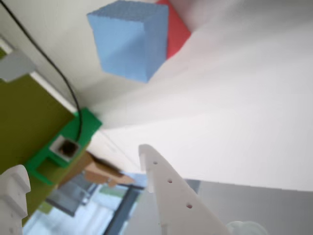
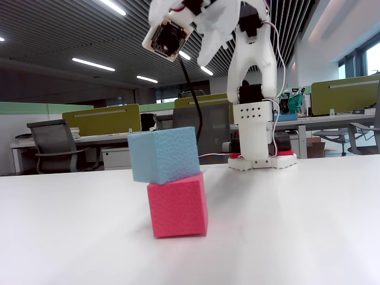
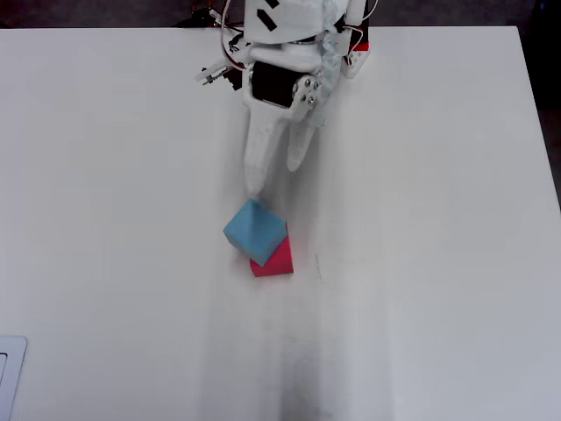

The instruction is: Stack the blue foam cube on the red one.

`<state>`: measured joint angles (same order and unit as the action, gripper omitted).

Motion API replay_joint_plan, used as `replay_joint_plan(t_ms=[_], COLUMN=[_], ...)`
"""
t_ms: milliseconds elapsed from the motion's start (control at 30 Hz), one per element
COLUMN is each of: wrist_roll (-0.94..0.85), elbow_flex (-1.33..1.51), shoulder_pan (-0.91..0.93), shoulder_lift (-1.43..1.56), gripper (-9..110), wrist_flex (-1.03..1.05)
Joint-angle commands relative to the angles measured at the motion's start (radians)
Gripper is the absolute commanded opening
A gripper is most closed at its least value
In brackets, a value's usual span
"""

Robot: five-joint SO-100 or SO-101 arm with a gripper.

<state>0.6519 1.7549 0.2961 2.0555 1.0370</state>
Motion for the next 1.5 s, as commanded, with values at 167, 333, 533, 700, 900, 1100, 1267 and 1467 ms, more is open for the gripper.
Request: replay_joint_plan(t_ms=[167,333,533,700,900,1100,1267,1467], wrist_roll=[-0.212,-0.302,-0.394,-0.407,-0.416,-0.416,-0.407,-0.403], elbow_flex=[0.396,0.667,1.005,1.123,1.195,1.207,1.215,1.216], shoulder_pan=[0.0,0.003,0.028,0.032,0.018,0.012,0.014,0.005], shoulder_lift=[0.453,0.68,1.011,1.074,1.129,1.129,1.129,1.129], gripper=[26,25,23,22,20,18,18,18], wrist_flex=[-0.081,-0.133,-0.219,-0.258,-0.334,-0.37,-0.391,-0.39])
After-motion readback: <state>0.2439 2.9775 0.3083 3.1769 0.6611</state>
